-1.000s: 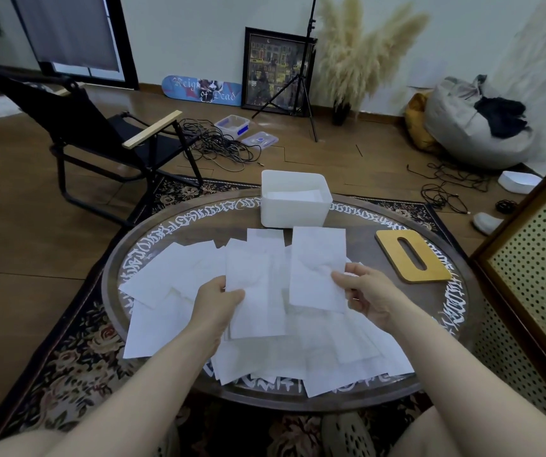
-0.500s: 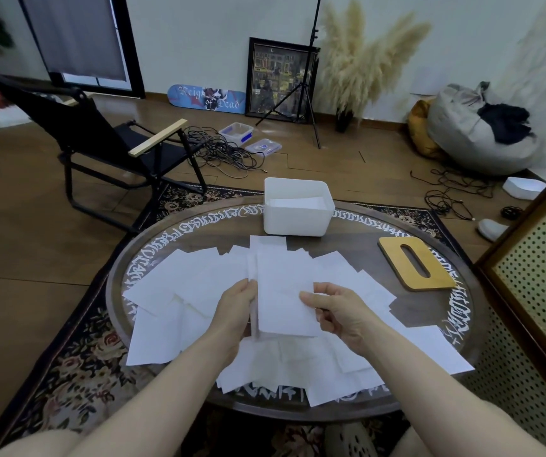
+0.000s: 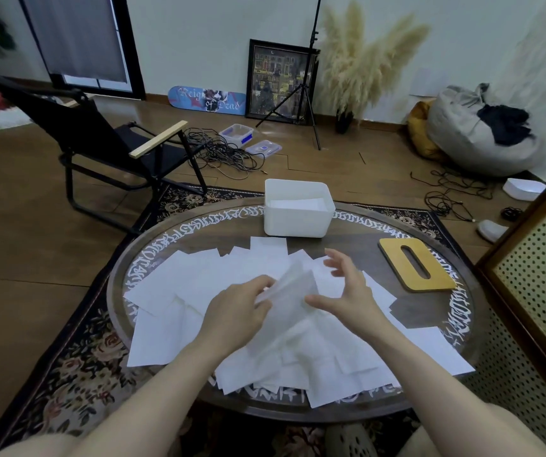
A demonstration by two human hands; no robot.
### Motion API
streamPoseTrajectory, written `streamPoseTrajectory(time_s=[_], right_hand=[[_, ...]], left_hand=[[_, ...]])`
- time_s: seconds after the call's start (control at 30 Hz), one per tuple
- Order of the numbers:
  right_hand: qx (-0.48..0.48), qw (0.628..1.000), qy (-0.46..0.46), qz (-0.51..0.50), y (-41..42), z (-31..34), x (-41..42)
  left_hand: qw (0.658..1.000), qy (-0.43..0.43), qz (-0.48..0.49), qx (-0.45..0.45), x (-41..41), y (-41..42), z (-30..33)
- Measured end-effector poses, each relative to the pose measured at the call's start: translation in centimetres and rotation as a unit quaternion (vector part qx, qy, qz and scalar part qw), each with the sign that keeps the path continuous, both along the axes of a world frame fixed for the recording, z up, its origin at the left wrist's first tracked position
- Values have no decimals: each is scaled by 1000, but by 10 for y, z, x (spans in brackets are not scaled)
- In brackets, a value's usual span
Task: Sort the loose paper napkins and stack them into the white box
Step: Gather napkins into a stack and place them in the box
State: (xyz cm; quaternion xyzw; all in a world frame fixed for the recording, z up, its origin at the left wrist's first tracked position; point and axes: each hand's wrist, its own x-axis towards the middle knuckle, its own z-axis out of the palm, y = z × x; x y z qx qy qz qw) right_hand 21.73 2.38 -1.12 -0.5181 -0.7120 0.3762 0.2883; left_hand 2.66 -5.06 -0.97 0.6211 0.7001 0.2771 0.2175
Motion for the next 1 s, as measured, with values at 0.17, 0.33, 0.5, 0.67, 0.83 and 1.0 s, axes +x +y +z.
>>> streamPoseTrajectory(time_s=[0.17,0.33,0.5,0.67,0.83,1.0], right_hand=[[-52,995,3,89,1,-9,6],[-129,977,147,88,-5,-9,8],[-125,964,234,11,-5,-12,5],[-115,951,286,5,-13,-22,-3],[-172,943,284,-2,-17,-34,2],[-191,947,257,-19,-18,-39,3]], left_hand=[[998,29,-45,19,3,-3,-2],[997,-78,-16,26,3,0,-10],[921,-384,69,26,-1,5,-14],[862,-499,90,7,6,5,-23],[870,-486,85,-10,7,3,-38],[873,-481,81,-25,11,0,-43]])
